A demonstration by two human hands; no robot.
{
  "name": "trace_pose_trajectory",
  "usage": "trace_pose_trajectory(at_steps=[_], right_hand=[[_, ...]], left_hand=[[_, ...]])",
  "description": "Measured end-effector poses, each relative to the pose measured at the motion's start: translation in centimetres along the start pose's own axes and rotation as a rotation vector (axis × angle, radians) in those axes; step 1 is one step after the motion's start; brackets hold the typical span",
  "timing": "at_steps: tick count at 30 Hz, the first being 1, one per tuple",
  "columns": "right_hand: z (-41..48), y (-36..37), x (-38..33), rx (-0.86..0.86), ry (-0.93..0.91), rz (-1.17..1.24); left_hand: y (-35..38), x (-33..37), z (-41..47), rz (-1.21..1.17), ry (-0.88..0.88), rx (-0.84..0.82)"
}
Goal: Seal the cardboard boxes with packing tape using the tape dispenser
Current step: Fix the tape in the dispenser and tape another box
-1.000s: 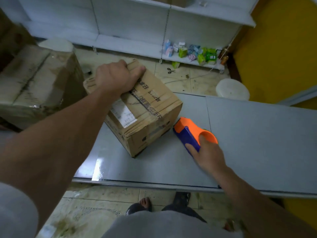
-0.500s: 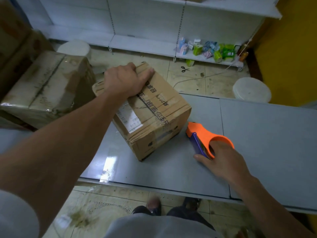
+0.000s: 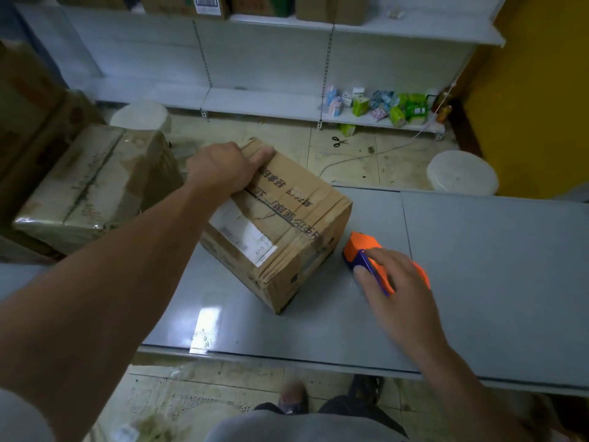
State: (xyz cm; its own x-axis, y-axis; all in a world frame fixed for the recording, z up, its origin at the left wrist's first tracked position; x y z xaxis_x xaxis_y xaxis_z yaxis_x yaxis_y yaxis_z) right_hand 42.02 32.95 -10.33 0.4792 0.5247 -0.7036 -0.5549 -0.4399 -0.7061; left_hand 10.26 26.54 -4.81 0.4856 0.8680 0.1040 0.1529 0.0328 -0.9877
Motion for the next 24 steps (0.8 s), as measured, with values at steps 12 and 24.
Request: trace_pose_trajectory(at_steps=[12, 24], right_hand=[[1.4, 5.3, -8.2, -0.050, 0.179, 0.833], [2.9, 6.6, -6.0, -0.086, 0.347, 0.871]], left_hand=[[0.5, -5.8, -8.4, -0.561, -0.100, -0.354], [1.9, -8.5, -11.1, -1.318, -0.307, -0.627]])
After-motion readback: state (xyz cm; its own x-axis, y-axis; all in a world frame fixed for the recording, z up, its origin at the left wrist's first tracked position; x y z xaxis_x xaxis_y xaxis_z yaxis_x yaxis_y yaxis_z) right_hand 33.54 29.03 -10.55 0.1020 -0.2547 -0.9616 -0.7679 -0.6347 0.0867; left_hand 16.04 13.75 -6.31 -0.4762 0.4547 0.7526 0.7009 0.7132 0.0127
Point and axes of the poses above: each hand's wrist, its own z-axis towards the middle knuckle, its own y-axis out of the palm, x = y × z, the point moved 1 cm from there along z, towards the middle knuckle, and after that the axes turned 4 degrees about -y, right-handed, at the moved point
